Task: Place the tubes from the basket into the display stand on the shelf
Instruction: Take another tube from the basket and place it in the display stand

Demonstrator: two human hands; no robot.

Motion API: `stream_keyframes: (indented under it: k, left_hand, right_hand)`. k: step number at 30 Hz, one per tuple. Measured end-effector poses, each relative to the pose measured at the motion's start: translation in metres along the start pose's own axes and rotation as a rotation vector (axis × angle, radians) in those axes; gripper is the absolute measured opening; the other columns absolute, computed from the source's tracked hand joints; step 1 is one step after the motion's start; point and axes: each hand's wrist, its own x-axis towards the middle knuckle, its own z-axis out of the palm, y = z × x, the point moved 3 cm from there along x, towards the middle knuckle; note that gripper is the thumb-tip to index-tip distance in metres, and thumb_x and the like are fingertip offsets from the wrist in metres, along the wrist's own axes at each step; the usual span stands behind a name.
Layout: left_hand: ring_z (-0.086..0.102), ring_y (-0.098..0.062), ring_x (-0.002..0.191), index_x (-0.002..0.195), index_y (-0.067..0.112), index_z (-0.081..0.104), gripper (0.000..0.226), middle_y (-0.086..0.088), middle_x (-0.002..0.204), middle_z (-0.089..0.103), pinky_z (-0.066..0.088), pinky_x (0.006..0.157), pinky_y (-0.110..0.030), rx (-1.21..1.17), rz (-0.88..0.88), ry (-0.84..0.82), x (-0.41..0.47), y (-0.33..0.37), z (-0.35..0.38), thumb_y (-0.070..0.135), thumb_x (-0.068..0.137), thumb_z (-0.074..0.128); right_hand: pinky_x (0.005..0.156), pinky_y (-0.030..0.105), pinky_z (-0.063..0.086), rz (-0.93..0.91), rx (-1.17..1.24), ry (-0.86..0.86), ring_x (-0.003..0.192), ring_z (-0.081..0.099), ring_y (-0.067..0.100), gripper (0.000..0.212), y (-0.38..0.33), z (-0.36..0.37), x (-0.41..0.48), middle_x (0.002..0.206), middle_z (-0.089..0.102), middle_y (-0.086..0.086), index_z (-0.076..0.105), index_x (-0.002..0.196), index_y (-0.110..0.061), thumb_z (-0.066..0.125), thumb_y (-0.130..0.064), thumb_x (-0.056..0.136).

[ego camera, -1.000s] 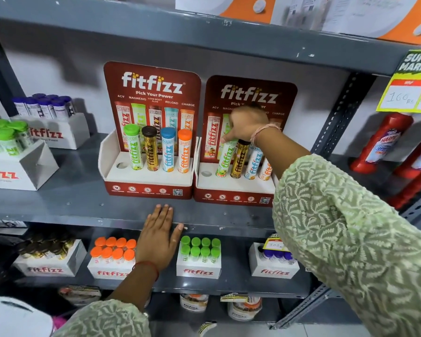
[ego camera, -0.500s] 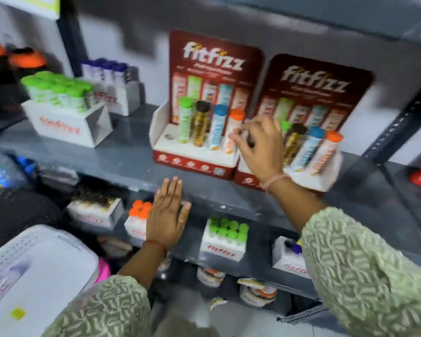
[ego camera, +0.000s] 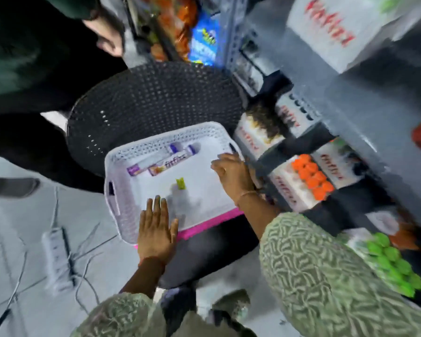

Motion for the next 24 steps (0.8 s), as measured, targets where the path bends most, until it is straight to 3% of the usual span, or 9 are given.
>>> stream_keyframes:
  k: [2,4,7,9,12,13,15,18,24]
  left_hand:
    - [0.008,-0.023,0.136,0.129,-0.006,0.041,0.069,-0.023,0.137,0.039,0.002,0.109,-0.033,0.011,-0.011,0.011,-0.002,-0.006,0.008,0.045,0.097,0.007]
    - [0.013,-0.027,0.135,0.13,-0.005,0.04,0.065,-0.022,0.137,0.04,0.005,0.109,-0.035,0.022,-0.034,0.022,-0.001,-0.008,0.012,0.043,0.098,0.009]
    - [0.02,-0.03,0.133,0.131,-0.003,0.037,0.061,-0.02,0.138,0.038,0.012,0.109,-0.04,0.049,-0.035,0.038,-0.002,-0.01,0.015,0.041,0.099,0.011]
    - [0.016,-0.028,0.135,0.133,-0.002,0.034,0.06,-0.018,0.141,0.034,0.012,0.109,-0.041,0.052,-0.036,0.043,-0.002,-0.012,0.016,0.041,0.099,0.01]
    - [0.022,-0.031,0.132,0.134,-0.002,0.035,0.063,-0.02,0.14,0.035,0.009,0.109,-0.038,0.047,-0.075,0.04,0.0,-0.011,0.012,0.043,0.098,0.01]
    - [0.023,-0.032,0.131,0.134,-0.002,0.035,0.064,-0.021,0.139,0.036,0.01,0.109,-0.038,0.046,-0.081,0.033,-0.001,-0.009,0.01,0.044,0.098,0.01]
    - [0.026,-0.033,0.131,0.134,-0.002,0.036,0.065,-0.022,0.139,0.037,0.011,0.109,-0.038,0.038,-0.078,0.007,-0.001,-0.007,0.006,0.045,0.098,0.01]
    - [0.03,-0.035,0.129,0.133,-0.002,0.035,0.066,-0.024,0.137,0.04,0.014,0.108,-0.038,0.004,-0.07,-0.035,0.0,-0.006,0.001,0.046,0.098,0.009]
    - [0.032,-0.039,0.126,0.129,-0.009,0.038,0.075,-0.03,0.134,0.041,0.018,0.102,-0.045,-0.083,0.031,-0.083,0.018,0.033,-0.007,0.05,0.096,0.006]
  right_hand:
    - [0.087,0.031,0.045,0.205,0.18,-0.003,0.108,0.061,0.036,0.028,-0.001,0.034,0.035,0.11,0.067,0.028,0.067,0.099,0.009,0.055,-0.013,0.088]
    - [0.08,0.029,0.046,0.437,0.208,-0.031,0.113,0.058,0.033,0.039,0.004,0.068,0.066,0.118,0.064,0.022,0.061,0.11,0.004,0.046,-0.027,0.093]
    - [0.085,0.035,0.051,0.69,0.466,-0.035,0.111,0.06,0.033,0.055,0.001,0.101,0.091,0.115,0.064,0.017,0.054,0.118,0.001,0.055,-0.043,0.084]
    - [0.082,0.038,0.053,0.713,0.565,0.006,0.104,0.062,0.032,0.052,0.001,0.115,0.101,0.088,0.061,0.01,0.053,0.119,0.003,0.058,-0.035,0.084]
    - [0.049,0.025,0.056,0.768,0.722,0.033,0.069,0.061,0.022,0.044,0.001,0.118,0.102,0.071,0.052,0.003,0.054,0.116,0.004,0.063,-0.021,0.081]
    - [0.052,0.028,0.059,0.773,0.742,0.082,0.063,0.061,0.021,0.033,0.001,0.111,0.098,0.07,0.057,0.006,0.061,0.097,0.007,0.067,-0.02,0.077]
    - [0.073,0.039,0.06,0.722,0.766,0.169,0.07,0.065,0.027,0.022,0.003,0.088,0.085,0.07,0.064,0.012,0.062,0.068,0.004,0.072,-0.016,0.072]
    - [0.074,0.036,0.056,0.591,0.896,0.291,0.08,0.063,0.028,0.009,0.001,0.034,0.053,0.087,0.065,0.017,0.064,0.077,-0.001,0.07,-0.007,0.074]
    - [0.062,0.034,0.056,0.401,0.964,0.527,0.064,0.058,0.023,0.012,0.005,-0.109,-0.023,0.073,0.063,0.015,0.063,0.071,-0.012,0.072,-0.003,0.071]
